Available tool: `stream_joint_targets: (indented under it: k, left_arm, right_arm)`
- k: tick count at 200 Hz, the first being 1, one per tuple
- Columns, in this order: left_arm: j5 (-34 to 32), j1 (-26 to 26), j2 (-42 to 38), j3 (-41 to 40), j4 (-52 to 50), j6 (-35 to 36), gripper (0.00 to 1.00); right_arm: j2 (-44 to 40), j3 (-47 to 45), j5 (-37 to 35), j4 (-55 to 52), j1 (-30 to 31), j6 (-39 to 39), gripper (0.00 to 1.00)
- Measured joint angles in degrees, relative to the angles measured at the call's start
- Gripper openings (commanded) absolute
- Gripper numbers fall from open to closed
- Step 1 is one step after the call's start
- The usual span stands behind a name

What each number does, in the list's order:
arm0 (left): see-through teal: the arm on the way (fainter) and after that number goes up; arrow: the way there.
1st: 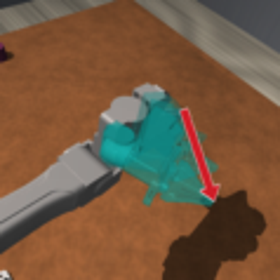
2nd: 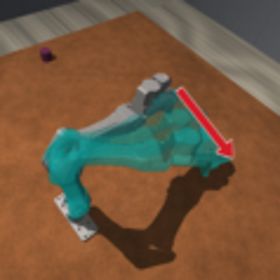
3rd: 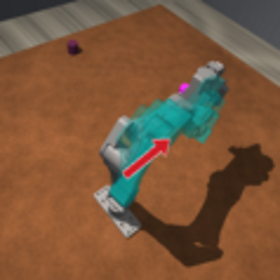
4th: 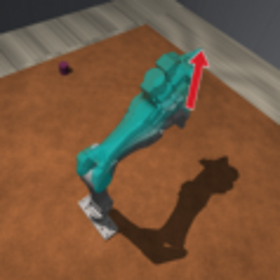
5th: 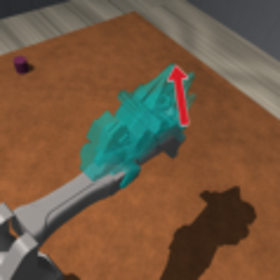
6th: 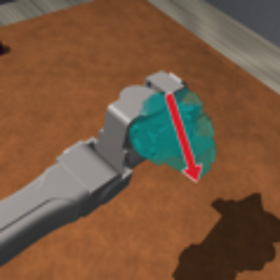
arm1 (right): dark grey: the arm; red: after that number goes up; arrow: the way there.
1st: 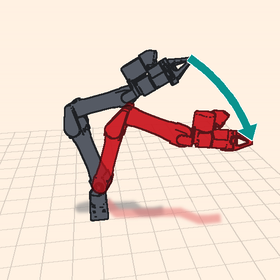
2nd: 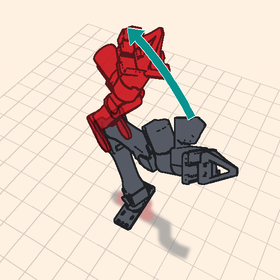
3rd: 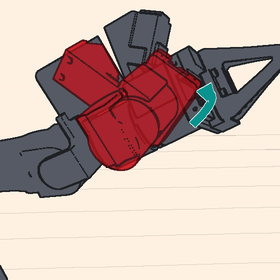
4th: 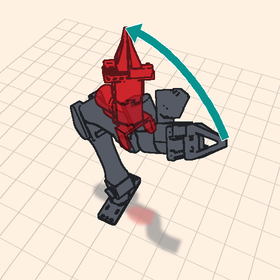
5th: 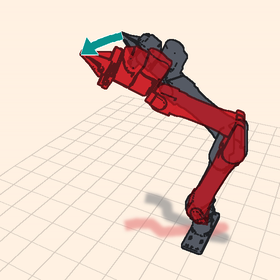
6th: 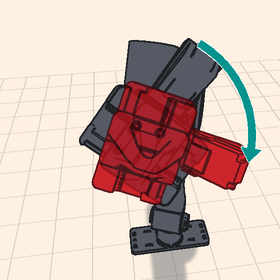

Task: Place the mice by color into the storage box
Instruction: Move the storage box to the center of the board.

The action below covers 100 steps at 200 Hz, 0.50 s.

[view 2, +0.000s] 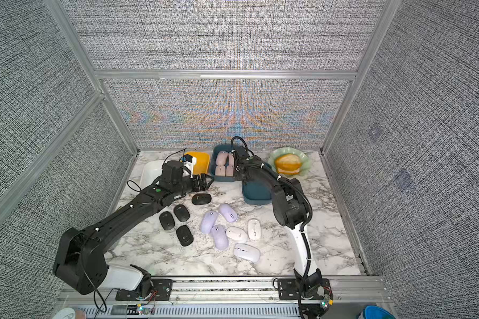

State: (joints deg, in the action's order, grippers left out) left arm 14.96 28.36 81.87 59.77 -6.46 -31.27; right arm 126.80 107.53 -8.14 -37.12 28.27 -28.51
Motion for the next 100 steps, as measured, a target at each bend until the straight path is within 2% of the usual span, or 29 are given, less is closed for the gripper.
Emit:
stream_joint_targets:
  k: [56,100]
  left_arm:
    - [0.04,0.0,0.17,0.09,-0.59,-0.02,0.79]
    - [-1.97,0.0,-1.97,0.28,-1.53,0.02,0.79]
  right_arm:
    - [-11.96,-10.58,1.97,1.44,0.26,0.83,0.4]
    - [-21.35,-23.71,-3.91,1.97,-0.24,3.93,0.41]
